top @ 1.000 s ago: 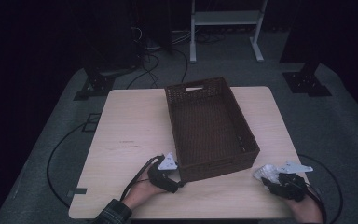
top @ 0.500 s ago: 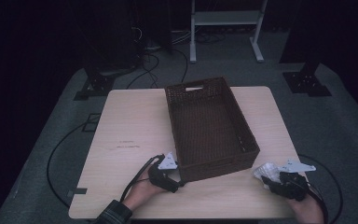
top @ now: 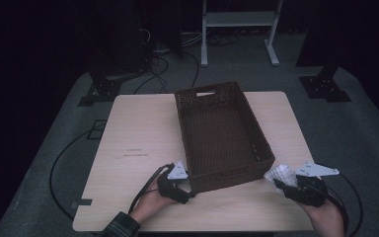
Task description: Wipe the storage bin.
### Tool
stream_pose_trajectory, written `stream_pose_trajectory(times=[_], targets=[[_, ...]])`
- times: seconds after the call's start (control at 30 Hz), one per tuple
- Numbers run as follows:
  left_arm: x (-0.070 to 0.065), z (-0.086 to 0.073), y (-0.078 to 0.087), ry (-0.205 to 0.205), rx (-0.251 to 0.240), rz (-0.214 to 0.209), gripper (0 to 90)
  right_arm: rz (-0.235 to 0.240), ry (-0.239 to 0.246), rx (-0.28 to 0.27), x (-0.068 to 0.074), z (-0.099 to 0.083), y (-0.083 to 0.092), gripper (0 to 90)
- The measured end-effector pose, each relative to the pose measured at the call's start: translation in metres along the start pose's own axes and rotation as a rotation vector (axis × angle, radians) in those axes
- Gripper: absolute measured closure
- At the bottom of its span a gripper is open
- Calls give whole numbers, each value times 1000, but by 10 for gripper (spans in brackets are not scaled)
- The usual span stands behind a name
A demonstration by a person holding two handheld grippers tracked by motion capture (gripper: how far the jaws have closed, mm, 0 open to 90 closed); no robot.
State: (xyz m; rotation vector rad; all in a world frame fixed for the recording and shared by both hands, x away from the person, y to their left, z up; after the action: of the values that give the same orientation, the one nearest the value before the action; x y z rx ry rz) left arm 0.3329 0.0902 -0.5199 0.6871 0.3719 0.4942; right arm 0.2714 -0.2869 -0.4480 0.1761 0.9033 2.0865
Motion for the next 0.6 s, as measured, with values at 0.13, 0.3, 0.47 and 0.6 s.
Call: stream_pose_trajectory(times=[0.13, 0.3, 0.47, 0.6], targets=[[0, 0, 0, -4, 3, 1, 175, -2, 20, -9, -1, 11, 1, 546], [0, 0, 0, -4, 2, 1, 174, 3, 34, -15, 0, 19, 1, 545], [0, 0, 0, -4, 2, 1, 175, 9, 44, -7, 0, 23, -4, 545], [0, 0, 0, -5, 2, 1, 175, 15, 42, -8, 0, 23, -7, 545]])
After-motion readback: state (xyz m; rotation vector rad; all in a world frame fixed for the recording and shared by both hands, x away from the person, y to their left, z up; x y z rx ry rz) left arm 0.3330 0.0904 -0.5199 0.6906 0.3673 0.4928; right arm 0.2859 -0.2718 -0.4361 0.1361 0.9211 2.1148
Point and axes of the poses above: each handheld gripper's, and its own axes: y roughly backward along the jaws, z roughly out of its top, x roughly to its left, the point moved 3 cm from there along -y, roughly forward along the jaws, and after that the axes turned 14 degrees about y, right-handed, at the moved point
